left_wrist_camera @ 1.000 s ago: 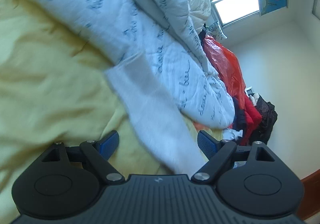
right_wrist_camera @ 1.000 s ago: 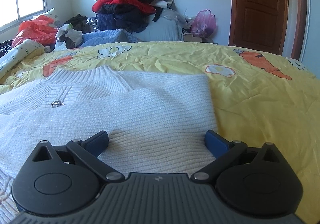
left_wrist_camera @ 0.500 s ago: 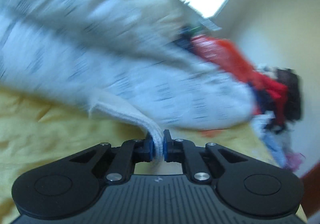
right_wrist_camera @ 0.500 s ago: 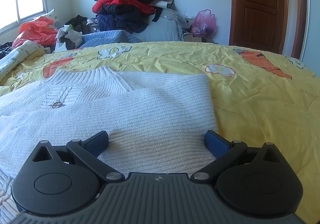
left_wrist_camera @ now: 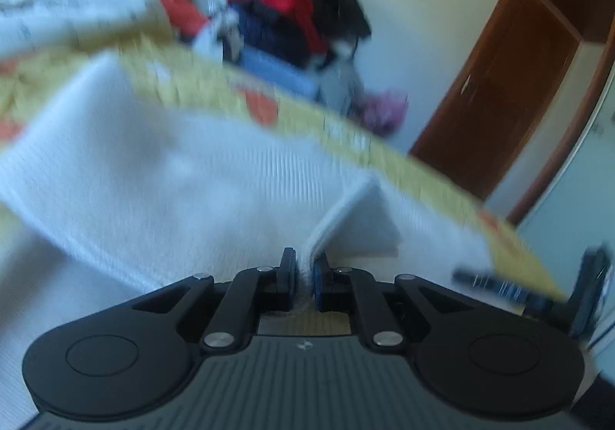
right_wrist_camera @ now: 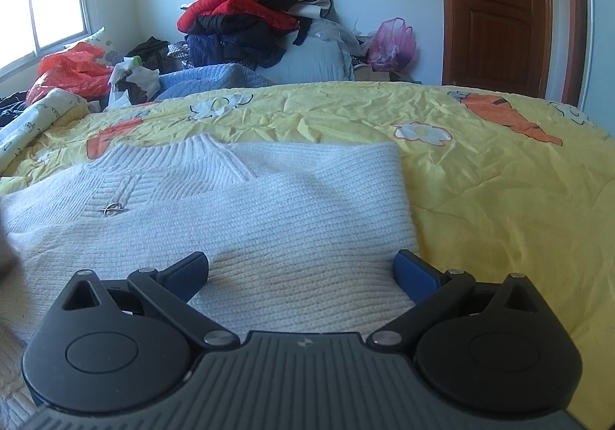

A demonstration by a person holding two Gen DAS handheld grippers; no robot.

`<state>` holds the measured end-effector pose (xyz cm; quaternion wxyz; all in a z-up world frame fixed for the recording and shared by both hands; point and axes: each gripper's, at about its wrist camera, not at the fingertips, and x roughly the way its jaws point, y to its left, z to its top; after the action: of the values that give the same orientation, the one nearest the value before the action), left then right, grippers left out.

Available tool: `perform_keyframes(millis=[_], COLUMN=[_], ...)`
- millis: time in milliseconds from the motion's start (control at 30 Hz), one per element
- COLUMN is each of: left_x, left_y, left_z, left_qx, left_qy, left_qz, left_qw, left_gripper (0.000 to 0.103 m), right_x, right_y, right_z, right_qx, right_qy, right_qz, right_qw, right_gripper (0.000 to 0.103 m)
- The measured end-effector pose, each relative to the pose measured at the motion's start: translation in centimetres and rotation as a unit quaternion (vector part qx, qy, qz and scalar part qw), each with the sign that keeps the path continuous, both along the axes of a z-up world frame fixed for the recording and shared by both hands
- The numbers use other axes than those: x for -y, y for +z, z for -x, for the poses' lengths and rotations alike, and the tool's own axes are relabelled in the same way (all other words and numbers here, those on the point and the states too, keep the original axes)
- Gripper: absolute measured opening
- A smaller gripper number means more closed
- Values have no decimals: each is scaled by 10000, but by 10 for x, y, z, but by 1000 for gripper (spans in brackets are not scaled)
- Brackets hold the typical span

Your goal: Fold small clothes

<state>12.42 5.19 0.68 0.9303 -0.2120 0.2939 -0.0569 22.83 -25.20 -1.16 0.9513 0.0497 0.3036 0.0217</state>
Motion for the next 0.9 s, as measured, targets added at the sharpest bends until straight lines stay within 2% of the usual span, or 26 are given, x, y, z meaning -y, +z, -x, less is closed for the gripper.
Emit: perform_keyframes(millis=[67,100,133,167,233,300,367,467,533,567,633,700,767,833,900], left_x=[4,3,2,0,-6,-14,-24,-44,-53,-55,-55,-51,-48,-51,-56], left_y=[-5,-3,2,6,13,16,11,-9,-12,-13,-13,-13,-12,-13,-14], left_z=[1,3,4,6,21,45,57,57,67,67,64,64,62,60,65], left_qx=[-75,-70,-112,-142,72,542,485,34,286,281,250,239,236,265,312], left_qy=[-163,-298,-531,-774,-925,-735,-535,-307,-257,-195,-141,-197,-249,-243,-222], left_qz=[-91,-148,-173,-173,-236,-477,-679,-350,1,88,130,31,-28,103,292], left_qw=[9998,9994,9984,9967,9954,9947,9951,9989,9993,9994,9995,9995,9994,9993,9988], left_gripper=[12,17,34,60,91,92,92,92,92,93,94,97,98,98,98], right_x=[1,1,1,2,2,2,2,-4,-14,-19,-27,-42,-61,-74,-81], right_y=[0,0,0,0,0,0,0,1,8,16,32,37,30,18,18], right_z=[0,0,0,0,1,0,1,0,1,5,18,19,10,0,-1], right_qx=[4,9,17,23,34,38,36,-12,-62,-28,134,-206,-779,-1286,-1259], right_qy=[0,-1,0,0,2,1,-2,-15,-88,-98,252,835,1193,1286,1303], right_qz=[-14,-26,-55,-81,-115,-110,-81,90,338,202,-759,-1678,-2014,-2288,-2357], right_qw=[10000,10000,10000,10000,9999,9999,10000,10000,9994,9997,9967,9821,9691,9563,9548], right_gripper=[99,99,99,99,99,99,99,100,103,102,101,102,100,96,96])
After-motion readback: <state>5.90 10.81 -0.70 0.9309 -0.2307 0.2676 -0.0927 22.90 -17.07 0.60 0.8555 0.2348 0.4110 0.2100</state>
